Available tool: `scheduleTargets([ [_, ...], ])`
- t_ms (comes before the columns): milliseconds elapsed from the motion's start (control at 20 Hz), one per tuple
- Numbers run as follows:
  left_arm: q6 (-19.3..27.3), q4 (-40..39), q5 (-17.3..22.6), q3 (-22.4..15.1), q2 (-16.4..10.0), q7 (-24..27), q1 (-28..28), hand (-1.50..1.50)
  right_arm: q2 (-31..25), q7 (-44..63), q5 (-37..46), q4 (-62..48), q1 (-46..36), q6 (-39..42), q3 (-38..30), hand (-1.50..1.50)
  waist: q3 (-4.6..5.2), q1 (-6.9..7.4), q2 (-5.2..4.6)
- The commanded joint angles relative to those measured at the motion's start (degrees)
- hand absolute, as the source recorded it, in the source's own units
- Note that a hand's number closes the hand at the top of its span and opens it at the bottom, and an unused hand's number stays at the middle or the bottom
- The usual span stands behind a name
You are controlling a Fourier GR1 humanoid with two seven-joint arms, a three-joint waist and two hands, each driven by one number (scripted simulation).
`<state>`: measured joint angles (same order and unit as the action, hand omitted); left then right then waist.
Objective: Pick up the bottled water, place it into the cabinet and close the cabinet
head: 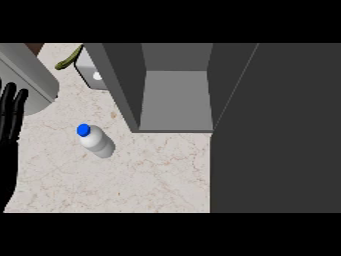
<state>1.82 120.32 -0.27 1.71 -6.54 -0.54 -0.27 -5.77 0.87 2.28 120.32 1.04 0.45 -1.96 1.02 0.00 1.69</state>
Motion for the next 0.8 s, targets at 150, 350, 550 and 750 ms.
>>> scheduleTargets([
  [150,14.6,4.7,-14.7,-2.2,6.3,-3.2,3.1,-1.5,-0.4,4.2,-0.4,6.6,4.7,2.0,2.8,-1.5,-1.06,-0.03,-1.35],
  [350,32.5,-0.6,-8.5,-4.2,6.5,-8.2,1.3,-1.5,1.7,4.5,-9.0,5.1,9.9,7.3,7.4,-1.5,-1.02,-1.23,-1.61],
  [550,44.8,3.3,-16.1,-16.1,6.5,-12.6,2.8,-1.5,-0.9,8.5,-14.0,14.3,17.4,10.2,6.7,-1.5,-1.14,-1.74,-1.19],
  [750,54.2,3.7,-24.8,-28.2,6.5,-16.5,4.2,-1.5,-1.7,6.6,-16.5,18.1,23.9,12.8,6.0,-1.5,-1.16,-0.98,-1.33],
])
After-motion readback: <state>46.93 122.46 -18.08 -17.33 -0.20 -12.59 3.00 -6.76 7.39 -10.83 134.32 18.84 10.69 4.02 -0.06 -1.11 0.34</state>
